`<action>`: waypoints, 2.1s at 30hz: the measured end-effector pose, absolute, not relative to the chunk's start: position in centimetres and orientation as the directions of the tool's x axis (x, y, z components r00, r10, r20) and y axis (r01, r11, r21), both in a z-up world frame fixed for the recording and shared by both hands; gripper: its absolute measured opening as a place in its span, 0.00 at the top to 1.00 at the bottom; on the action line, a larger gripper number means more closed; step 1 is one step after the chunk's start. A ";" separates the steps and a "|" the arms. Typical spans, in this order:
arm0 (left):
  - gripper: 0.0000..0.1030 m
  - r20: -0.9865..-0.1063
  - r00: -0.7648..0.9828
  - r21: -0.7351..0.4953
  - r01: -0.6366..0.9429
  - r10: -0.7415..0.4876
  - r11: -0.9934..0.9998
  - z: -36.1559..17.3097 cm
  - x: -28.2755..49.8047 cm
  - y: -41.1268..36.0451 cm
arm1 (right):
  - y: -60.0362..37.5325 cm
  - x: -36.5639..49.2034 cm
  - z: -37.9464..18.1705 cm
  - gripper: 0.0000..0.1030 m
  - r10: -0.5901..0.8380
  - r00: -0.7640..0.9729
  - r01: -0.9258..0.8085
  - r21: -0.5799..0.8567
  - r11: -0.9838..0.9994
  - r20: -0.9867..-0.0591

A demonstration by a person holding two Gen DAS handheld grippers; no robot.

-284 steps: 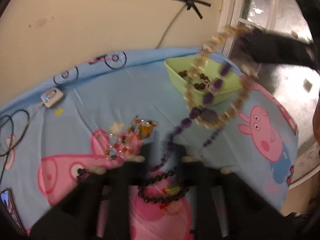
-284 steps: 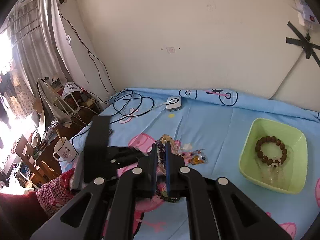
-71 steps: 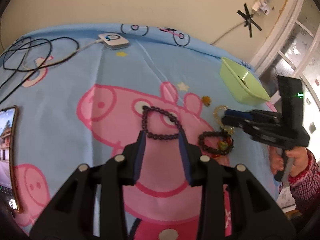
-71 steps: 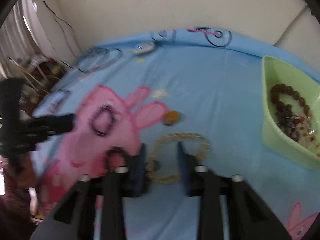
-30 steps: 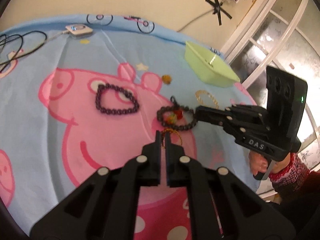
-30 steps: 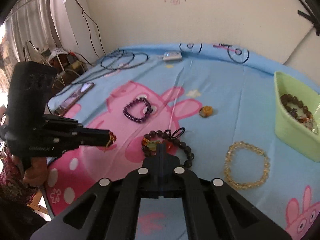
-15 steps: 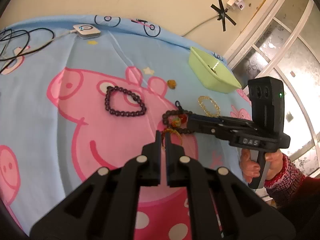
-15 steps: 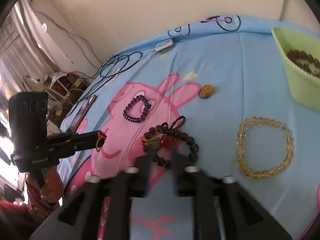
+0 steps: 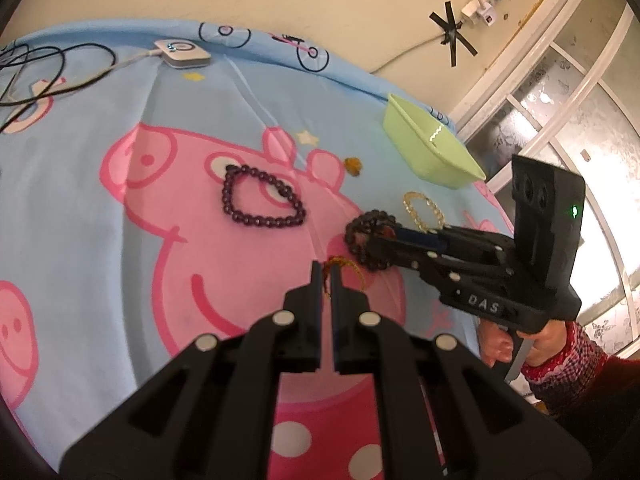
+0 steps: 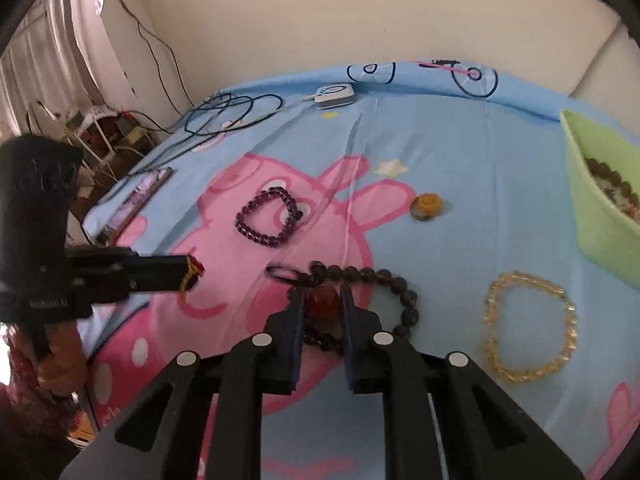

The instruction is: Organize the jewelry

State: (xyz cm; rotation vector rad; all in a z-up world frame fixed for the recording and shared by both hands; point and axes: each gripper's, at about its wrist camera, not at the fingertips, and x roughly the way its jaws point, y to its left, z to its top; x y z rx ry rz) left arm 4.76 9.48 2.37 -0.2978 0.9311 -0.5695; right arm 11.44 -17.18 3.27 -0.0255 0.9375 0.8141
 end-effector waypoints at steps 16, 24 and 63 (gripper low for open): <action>0.97 -0.682 0.433 -0.452 0.383 -0.589 0.805 3.6 4.9 5.8 | -23.7 10.4 3.8 1.00 0.648 0.353 -0.590 0.377 0.714 -0.675; 0.97 -0.686 0.412 -0.448 0.409 -0.599 0.795 3.6 5.1 4.4 | -27.0 8.2 4.5 0.78 0.643 0.384 -0.624 0.327 0.710 -0.663; 0.77 -0.826 0.240 -0.293 0.590 -0.510 0.752 7.1 21.4 -18.7 | -41.6 20.8 6.3 0.98 0.571 0.565 -0.236 0.546 0.804 -0.596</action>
